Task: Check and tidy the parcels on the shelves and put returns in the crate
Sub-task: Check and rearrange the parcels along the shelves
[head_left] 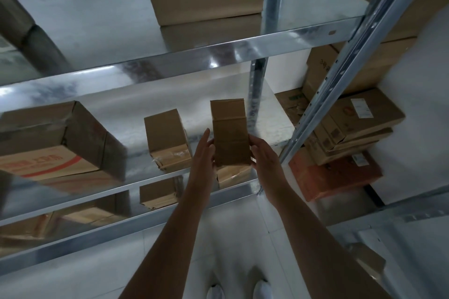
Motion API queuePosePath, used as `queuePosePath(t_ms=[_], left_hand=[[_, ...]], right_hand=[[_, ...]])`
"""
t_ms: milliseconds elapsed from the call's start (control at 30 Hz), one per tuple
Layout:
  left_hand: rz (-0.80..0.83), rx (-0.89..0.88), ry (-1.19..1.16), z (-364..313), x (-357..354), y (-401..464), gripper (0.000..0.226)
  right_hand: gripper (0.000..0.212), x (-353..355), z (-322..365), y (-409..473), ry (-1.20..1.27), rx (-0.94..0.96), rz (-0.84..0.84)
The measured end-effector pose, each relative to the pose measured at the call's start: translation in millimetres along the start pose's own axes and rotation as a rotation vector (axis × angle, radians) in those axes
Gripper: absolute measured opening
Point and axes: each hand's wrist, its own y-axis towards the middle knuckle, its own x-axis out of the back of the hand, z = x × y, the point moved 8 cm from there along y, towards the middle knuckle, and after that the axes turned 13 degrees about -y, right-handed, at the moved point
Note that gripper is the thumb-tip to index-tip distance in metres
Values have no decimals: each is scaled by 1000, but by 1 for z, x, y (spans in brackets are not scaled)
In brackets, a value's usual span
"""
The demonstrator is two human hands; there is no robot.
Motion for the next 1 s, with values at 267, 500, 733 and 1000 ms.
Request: queuePosePath(t_ms=[267, 500, 733, 1000], left_hand=[[13, -12, 53, -5, 11, -8, 43], [11, -96, 151, -19, 18, -6, 38], [49, -81, 145, -24, 12, -3, 31], [-71, -100, 189, -28, 31, 3, 38]], right_hand=[[27, -5, 0, -10, 76, -33, 28], [32, 6, -1, -14, 185, -98, 20], [30, 3, 9, -7, 277, -130, 52], [36, 14, -1, -15, 183, 21, -40]])
